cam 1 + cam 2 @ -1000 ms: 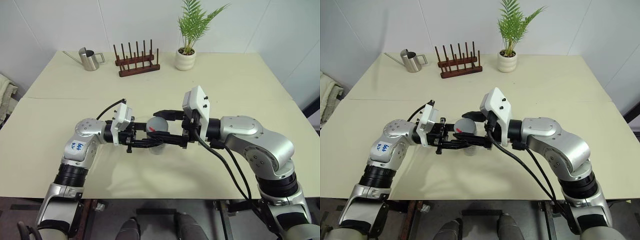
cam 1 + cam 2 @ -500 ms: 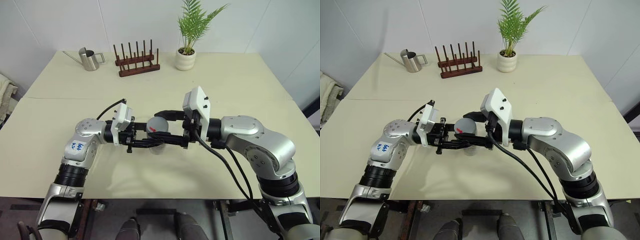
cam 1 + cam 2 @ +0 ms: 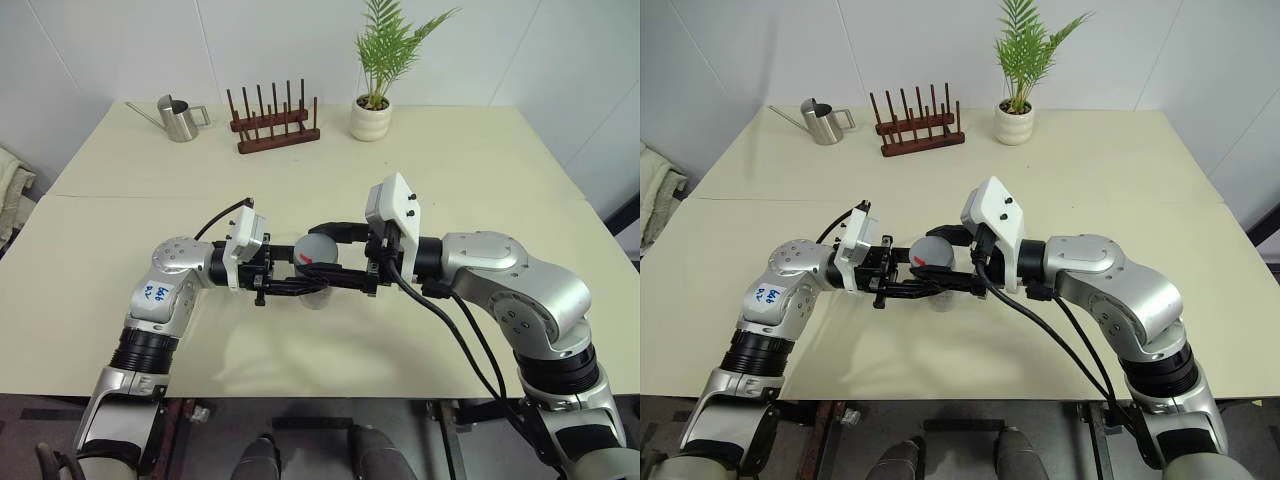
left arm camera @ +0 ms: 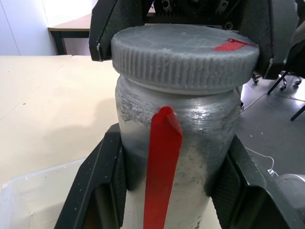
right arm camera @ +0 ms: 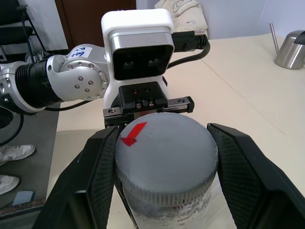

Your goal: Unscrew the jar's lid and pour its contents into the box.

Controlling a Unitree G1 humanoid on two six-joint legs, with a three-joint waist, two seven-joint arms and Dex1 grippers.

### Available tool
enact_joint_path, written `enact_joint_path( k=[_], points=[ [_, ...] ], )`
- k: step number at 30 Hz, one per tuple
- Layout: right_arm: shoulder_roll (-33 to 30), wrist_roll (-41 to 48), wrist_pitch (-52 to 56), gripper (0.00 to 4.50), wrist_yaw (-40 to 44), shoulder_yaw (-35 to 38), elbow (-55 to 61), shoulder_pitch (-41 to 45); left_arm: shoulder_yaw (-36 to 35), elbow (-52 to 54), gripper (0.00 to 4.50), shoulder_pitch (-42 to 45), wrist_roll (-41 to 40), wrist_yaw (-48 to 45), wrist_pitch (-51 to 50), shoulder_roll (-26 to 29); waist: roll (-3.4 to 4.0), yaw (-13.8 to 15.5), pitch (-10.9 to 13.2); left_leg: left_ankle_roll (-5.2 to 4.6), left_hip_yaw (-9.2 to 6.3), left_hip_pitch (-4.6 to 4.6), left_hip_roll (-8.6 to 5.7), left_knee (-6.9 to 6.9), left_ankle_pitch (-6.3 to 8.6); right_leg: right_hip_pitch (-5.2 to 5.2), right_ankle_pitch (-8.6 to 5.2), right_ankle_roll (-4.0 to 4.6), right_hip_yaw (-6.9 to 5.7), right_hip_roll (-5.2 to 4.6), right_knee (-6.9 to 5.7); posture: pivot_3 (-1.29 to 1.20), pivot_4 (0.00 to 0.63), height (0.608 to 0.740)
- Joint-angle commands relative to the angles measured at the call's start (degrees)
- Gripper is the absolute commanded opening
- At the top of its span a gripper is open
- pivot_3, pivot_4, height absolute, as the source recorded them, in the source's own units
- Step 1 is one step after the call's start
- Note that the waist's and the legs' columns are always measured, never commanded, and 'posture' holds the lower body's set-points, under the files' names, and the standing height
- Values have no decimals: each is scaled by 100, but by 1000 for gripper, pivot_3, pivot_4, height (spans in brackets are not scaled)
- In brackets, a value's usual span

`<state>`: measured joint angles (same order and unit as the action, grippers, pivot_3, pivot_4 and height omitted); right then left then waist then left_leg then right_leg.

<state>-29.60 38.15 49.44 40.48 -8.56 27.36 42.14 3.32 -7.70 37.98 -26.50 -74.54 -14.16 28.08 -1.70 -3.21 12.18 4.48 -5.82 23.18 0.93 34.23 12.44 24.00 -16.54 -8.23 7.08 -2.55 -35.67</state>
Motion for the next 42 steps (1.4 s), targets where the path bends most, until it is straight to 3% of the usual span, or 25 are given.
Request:
enact_joint_path(
  k=[1,17,20,27,42],
  points=[
    [-67,7,-37,2863,22,139,146,157,-44,23,1877,154,12,-4,105,8,0,0,0,0,0,0,0,0,0,0,0,0,0,0,0,0,150,740],
    [-112,6,-35,2863,46,156,113,167,-13,22,1877,144,19,-22,144,-4,0,0,0,0,0,0,0,0,0,0,0,0,0,0,1,0,150,740],
    [-111,-7,-42,2607,35,146,121,173,-15,37,1877,137,19,-13,136,-3,0,0,0,0,0,0,0,0,0,0,0,0,0,0,0,0,150,740],
    [-123,-22,-78,2607,29,204,103,257,5,41,1877,103,29,-22,111,12,0,0,0,0,0,0,0,0,0,0,0,0,0,0,1,0,150,740],
    [-545,-320,-494,2607,406,655,-678,1140,165,67,1877,-114,84,-197,-71,185,0,0,0,0,1,0,0,0,0,0,0,0,-1,-1,3,0,150,740]
  ],
)
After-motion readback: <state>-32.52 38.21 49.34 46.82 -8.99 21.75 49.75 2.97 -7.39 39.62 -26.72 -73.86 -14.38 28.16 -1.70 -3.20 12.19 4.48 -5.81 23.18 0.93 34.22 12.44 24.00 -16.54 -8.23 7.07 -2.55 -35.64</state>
